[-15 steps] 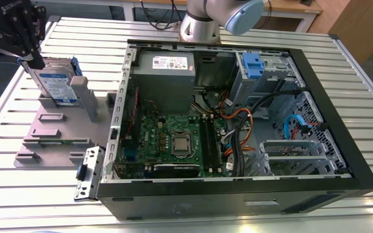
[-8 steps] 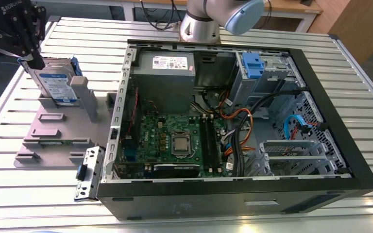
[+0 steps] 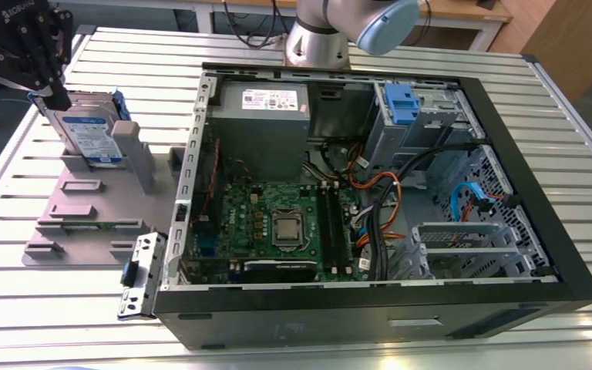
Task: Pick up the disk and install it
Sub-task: 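Pick up the disk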
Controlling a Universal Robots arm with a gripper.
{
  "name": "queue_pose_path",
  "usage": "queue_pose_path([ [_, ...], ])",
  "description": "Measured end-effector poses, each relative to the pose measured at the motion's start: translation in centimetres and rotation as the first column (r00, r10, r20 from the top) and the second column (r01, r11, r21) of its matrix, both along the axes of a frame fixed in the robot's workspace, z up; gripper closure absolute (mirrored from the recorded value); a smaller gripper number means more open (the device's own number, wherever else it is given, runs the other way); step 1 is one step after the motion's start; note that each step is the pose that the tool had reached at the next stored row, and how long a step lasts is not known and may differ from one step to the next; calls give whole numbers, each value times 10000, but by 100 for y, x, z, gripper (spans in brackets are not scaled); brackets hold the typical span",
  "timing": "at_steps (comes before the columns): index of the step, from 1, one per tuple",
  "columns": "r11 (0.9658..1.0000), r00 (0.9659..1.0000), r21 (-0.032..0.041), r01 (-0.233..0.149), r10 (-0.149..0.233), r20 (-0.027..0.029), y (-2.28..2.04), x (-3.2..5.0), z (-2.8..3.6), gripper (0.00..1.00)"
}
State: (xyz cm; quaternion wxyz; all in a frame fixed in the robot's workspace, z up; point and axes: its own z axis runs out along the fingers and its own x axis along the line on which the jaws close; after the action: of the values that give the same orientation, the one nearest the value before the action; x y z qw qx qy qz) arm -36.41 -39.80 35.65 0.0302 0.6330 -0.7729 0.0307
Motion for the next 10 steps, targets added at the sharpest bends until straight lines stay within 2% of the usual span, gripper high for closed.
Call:
queue_pose_path([
  [2,10000,10000,-5,-8,8,0,0,0,0,89],
  [4,10000,10000,-44,-89,89,0,0,0,0,89],
  [10,9999,9999,-55,-115,115,-1,0,0,0,89],
])
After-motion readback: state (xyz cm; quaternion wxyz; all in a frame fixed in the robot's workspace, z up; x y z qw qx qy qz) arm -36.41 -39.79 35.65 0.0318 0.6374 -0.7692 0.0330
